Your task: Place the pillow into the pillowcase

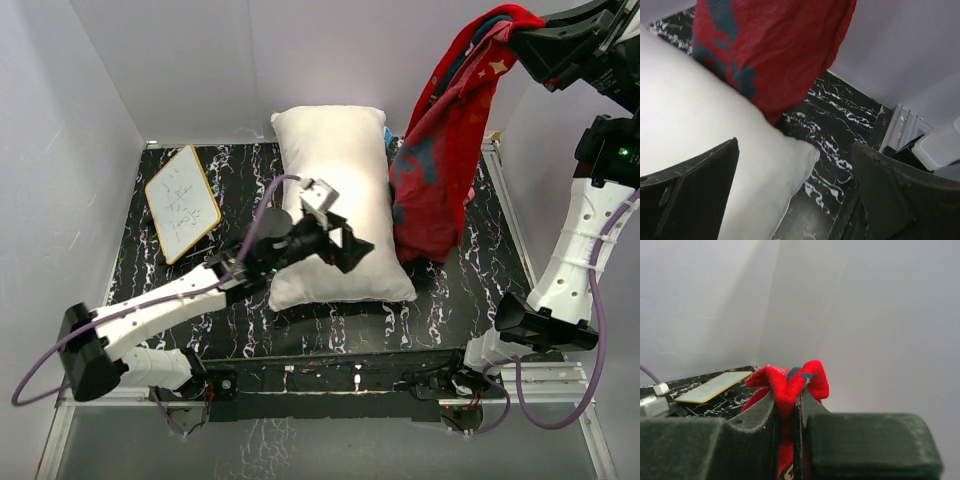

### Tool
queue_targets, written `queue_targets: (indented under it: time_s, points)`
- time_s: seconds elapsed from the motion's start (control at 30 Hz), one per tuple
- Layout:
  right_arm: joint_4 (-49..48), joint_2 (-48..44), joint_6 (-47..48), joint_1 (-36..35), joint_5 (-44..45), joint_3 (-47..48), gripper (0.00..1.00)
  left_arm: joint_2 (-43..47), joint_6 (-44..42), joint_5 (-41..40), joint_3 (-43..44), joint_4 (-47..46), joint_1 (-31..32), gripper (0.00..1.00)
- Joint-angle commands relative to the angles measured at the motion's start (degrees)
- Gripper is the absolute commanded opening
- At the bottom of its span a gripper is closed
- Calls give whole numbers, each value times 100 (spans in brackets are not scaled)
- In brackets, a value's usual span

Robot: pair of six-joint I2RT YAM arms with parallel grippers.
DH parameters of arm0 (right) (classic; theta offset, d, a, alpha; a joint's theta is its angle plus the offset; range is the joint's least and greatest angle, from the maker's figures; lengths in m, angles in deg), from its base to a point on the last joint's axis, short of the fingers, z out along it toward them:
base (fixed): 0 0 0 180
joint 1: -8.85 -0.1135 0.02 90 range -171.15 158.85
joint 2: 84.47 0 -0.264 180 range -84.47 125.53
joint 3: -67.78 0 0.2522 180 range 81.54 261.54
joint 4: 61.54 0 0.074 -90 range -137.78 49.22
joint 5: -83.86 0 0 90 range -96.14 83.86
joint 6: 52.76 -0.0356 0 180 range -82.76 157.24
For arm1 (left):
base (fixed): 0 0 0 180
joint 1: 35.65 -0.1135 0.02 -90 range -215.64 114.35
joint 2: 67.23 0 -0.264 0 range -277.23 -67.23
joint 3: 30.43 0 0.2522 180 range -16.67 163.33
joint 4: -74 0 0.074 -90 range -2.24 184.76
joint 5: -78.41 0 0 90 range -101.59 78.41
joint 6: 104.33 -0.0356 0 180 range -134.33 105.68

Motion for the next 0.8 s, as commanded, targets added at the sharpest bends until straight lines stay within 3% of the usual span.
queue_targets:
  time_s: [0.0, 0.1, 0.23, 0.43, 0.57, 0.63, 0.67, 0.7, 0.77]
  points:
    - [-916, -206, -977, 13, -94, 164, 8, -883, -1107, -1327, 292, -1613, 943, 95]
    - [-974, -367, -979, 10, -181, -279, 8, -1461, -1018, -1836, 262, -2496, 1284, 97]
    - [-1086, -490, -1123, 11, -233, -745, 8, -2305, -638, -1801, 660, -3107, 1468, 97]
    - [-973, -578, -1046, 13, -187, -1068, 8, -3527, -397, -2167, 1661, -3333, 1607, 97]
    - [-306, -664, -397, 11, -59, -1193, 8, -4023, -138, -2323, 2271, -3077, 1609, 91]
    - [-245, -680, -350, 12, -38, -1276, 8, -4167, -219, -2349, 2497, -3010, 1605, 81]
    - [-238, -670, -337, 11, -24, -1305, 8, -4198, -275, -2348, 2562, -3005, 1596, 66]
    - [-203, -651, -307, 8, -16, -1312, 8, -4195, -330, -2309, 2610, -3000, 1582, 40]
    - [-8, -626, -156, 12, 11, -1307, 8, -4086, -458, -2157, 2589, -3003, 1523, 6]
